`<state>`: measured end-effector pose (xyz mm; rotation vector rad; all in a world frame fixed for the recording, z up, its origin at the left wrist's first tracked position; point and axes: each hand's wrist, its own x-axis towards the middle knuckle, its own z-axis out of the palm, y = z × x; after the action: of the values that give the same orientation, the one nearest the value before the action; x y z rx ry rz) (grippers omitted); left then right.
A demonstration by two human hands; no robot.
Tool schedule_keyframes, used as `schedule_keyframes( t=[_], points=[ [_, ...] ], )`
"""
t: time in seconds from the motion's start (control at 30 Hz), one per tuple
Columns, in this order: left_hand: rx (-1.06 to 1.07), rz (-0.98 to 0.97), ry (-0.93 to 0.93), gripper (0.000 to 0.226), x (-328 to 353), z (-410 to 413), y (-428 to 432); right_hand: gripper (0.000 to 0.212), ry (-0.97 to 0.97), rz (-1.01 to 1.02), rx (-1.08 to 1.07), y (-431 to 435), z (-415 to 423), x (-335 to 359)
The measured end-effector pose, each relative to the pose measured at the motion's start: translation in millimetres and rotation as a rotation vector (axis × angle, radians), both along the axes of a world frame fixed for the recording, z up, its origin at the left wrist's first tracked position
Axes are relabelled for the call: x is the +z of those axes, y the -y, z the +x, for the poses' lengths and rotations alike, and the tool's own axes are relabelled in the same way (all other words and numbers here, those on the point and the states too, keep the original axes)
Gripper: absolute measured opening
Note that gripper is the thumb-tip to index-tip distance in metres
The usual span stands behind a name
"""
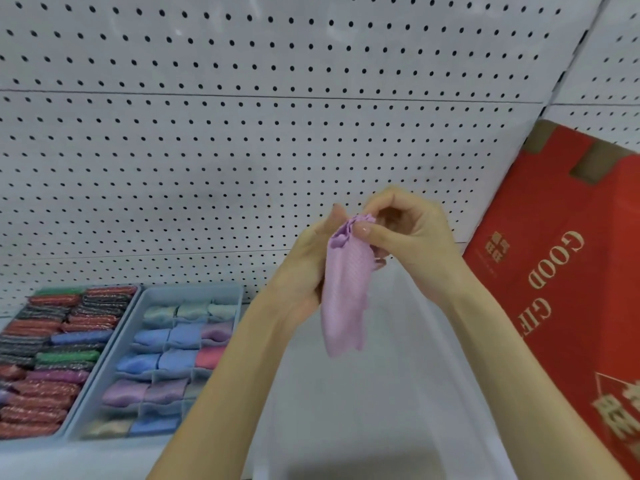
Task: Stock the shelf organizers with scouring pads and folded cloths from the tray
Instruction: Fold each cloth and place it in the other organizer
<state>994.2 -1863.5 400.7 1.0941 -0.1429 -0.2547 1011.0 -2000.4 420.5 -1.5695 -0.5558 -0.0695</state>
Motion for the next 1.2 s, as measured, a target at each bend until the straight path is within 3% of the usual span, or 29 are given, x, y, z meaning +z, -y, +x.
schedule_keyframes(
  t=[0.17, 0.23, 0.33, 0.4, 0.47, 0.53, 0.6, 0.67, 0.77, 0.93, 1.07, 1.2],
  points=[
    [-0.180, 0.028, 0.179, 0.060, -24, -4, -12, 0.011, -0.021, -0.013, -0.072, 2, 5, 0],
    [-0.257, 0.071, 0.192, 0.053, -35, -6, -16, 0.011, -0.002, -0.024, -0.115, 3, 7, 0],
    [-0.237, 0.055, 0.081, 0.017, -39, -11, -13, 0.011, -0.075, 0.037, -0.161, 6, 13, -2],
    [-0.194, 0.009, 0.029, 0.020, -43, -12, -9, 0.011, -0.136, 0.029, -0.204, 9, 18, -8],
    [-0.141, -0.033, 0.004, 0.024, -43, -12, -6, 0.026, -0.246, -0.029, -0.244, 12, 19, -20],
    [-0.096, -0.051, -0.012, 0.024, -43, -10, -7, 0.048, -0.415, -0.049, -0.137, 18, 11, -38],
    [-0.073, -0.056, -0.027, 0.026, -43, -8, -9, 0.053, -0.497, -0.127, 0.027, 23, -5, -60],
    [-0.076, -0.063, -0.026, 0.032, -44, -6, -8, 0.050, -0.454, -0.241, 0.081, 23, -18, -73],
    [-0.069, -0.070, -0.046, 0.035, -46, -6, -8, 0.052, -0.352, -0.238, 0.023, 18, -22, -77],
    [-0.048, 0.105, -0.086, 0.034, -54, -7, -7, 0.034, -0.324, -0.178, -0.064, 17, -22, -84],
    [-0.151, 0.436, -0.094, 0.025, -70, -11, -15, 0.019, -0.452, -0.045, -0.152, 21, -23, -97],
    [-0.089, 0.484, -0.127, 0.020, -83, -18, -17, 0.011, -0.577, -0.005, -0.135, 24, -27, -107]
  ],
)
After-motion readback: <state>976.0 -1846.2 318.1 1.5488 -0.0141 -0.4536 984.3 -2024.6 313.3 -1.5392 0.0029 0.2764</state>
